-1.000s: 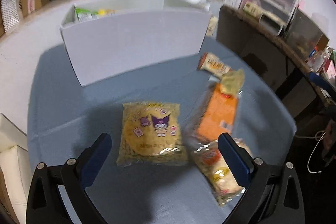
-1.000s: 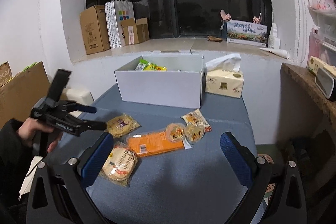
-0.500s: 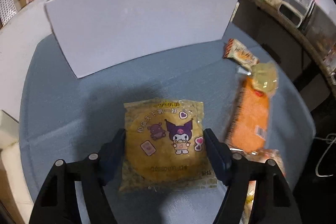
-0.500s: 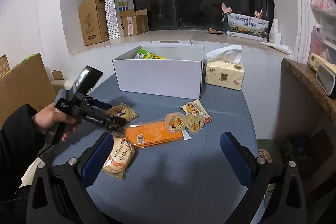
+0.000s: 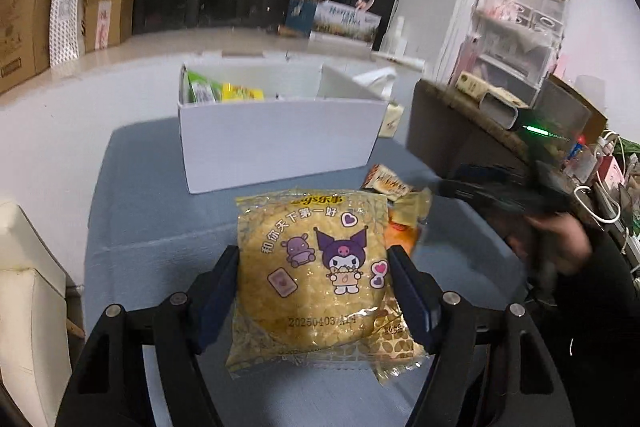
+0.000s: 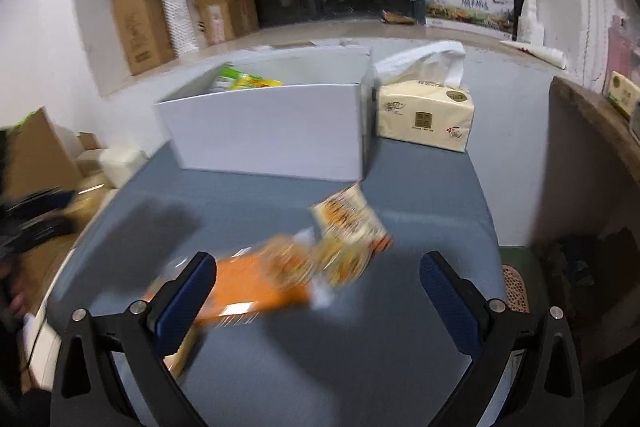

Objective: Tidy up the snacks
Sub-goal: 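Grasp the yellow cartoon bread bag with the left tool while the right tool grasps the small snack bag, then lower both bags into the white box and open both tools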

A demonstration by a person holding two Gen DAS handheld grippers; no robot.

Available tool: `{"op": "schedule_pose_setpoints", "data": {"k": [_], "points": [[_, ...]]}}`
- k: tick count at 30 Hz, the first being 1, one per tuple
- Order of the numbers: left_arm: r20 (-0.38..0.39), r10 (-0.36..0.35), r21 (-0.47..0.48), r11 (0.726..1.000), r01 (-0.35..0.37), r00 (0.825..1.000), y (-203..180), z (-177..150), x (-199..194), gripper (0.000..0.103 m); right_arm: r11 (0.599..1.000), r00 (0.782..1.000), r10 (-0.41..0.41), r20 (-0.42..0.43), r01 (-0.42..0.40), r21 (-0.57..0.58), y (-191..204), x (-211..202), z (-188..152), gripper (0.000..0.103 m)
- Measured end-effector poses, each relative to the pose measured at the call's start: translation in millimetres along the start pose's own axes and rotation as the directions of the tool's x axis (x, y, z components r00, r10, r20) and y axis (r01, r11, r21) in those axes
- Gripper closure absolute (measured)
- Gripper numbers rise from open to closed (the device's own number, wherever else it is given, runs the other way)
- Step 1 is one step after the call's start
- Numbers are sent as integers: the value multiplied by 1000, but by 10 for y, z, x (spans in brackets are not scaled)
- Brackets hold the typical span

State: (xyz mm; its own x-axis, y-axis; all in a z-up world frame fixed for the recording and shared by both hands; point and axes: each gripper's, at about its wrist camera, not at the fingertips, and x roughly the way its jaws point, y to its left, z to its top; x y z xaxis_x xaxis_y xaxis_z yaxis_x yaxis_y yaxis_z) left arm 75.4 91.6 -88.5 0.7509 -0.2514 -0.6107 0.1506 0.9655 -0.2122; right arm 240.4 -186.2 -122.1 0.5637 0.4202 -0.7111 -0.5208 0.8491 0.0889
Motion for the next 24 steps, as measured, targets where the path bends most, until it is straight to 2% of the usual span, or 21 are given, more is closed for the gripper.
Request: {"op": "schedule_pose_setpoints", "data": {"k": [4,9,11,12,13,14,17,19,24], "points": [[17,1,-9,1000,-1,1000,-8,-35,-123,26,999,994,-35,-103,32,-31,-72,539,274,0],[15,5,-27,1000,-4,1000,54,-84,-148,26,990,969,-98,-227,70,-125,-18,983,340,0],[12,-2,-37,999,3,1000,82,-107,-142,26,992,964,-53,-259,21,-122,7,1061,314,1],[10,-2,-39,999,3,1000,95,-105,-110,26,994,963,-29,-269,-1,-112,6,1082,301,7],[7,-1,-41,999,1,1000,99,-108,-94,26,995,958,-16,-286,-13,-99,-2,1105,291,34],[6,-3,-40,999,3,1000,97,-114,-88,26,992,962,-55,-269,22,-123,13,1077,295,55],[6,-8,-36,999,9,1000,101,-107,-56,26,994,967,-10,-256,-19,-108,13,967,278,55],[13,-10,-46,999,10,1000,121,-79,-42,26,995,979,-15,-204,-5,-95,-5,799,273,55],[75,-15,-67,998,20,997,172,274,-24,26,997,997,75,-26,-75,-3,-38,219,408,55]]}}
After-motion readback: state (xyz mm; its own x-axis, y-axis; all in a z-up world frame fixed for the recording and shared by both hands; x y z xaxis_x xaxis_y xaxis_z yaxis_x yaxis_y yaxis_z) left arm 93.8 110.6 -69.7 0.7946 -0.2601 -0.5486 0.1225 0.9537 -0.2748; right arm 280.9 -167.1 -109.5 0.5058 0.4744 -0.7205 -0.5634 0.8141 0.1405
